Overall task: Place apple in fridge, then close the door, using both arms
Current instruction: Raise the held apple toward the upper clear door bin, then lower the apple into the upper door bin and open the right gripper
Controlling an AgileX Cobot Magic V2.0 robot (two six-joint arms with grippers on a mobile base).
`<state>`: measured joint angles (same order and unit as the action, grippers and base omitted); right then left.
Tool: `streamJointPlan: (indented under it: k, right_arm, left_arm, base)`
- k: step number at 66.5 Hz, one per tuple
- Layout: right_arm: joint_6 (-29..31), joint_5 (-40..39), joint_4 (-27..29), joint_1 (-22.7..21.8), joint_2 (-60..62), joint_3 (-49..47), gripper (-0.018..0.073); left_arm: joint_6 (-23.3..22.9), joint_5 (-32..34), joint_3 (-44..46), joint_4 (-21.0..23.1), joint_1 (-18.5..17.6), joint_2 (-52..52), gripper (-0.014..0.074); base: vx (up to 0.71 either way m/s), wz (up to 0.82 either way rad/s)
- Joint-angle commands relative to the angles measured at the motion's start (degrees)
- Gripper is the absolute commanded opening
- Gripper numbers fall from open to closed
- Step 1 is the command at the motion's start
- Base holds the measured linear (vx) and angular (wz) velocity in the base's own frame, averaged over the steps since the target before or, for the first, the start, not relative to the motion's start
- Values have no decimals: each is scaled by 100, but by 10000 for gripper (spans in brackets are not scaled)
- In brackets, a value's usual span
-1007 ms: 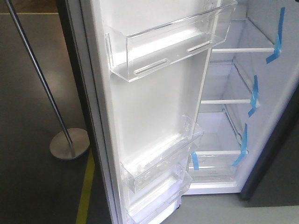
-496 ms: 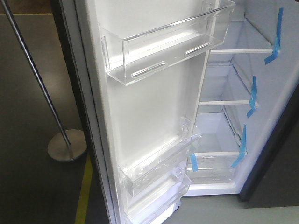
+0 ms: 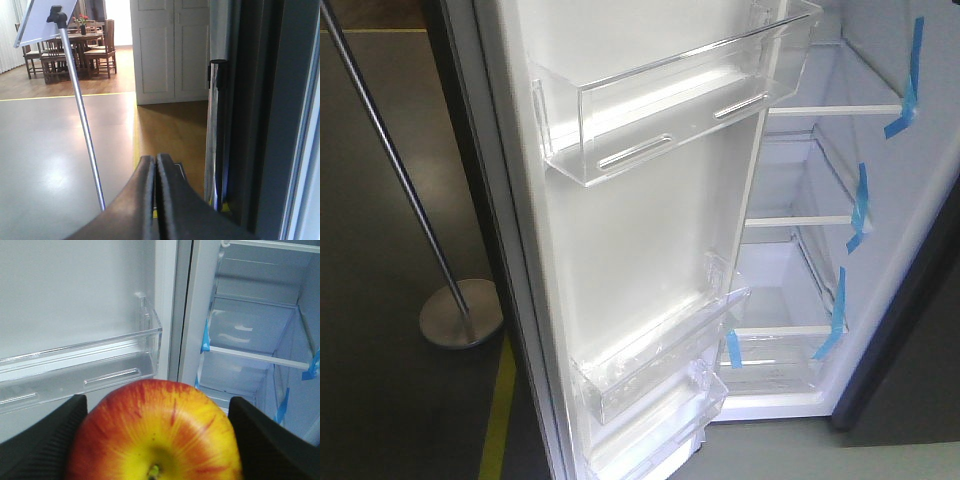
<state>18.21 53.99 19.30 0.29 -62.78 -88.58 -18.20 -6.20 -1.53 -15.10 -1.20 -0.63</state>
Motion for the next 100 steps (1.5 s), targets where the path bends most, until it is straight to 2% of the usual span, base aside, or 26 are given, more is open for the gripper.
streamJointPlan:
  k: [1,100]
  right_arm:
    - [51,-453,102,-20,95,-173,150]
    - [51,-453,102,-20,95,-173,150]
  left_arm:
    - [-5,368,-87,9,2,-35,-8]
    - [-5,368,-87,9,2,-35,-8]
  base:
    - [1,-1]
    - [0,0]
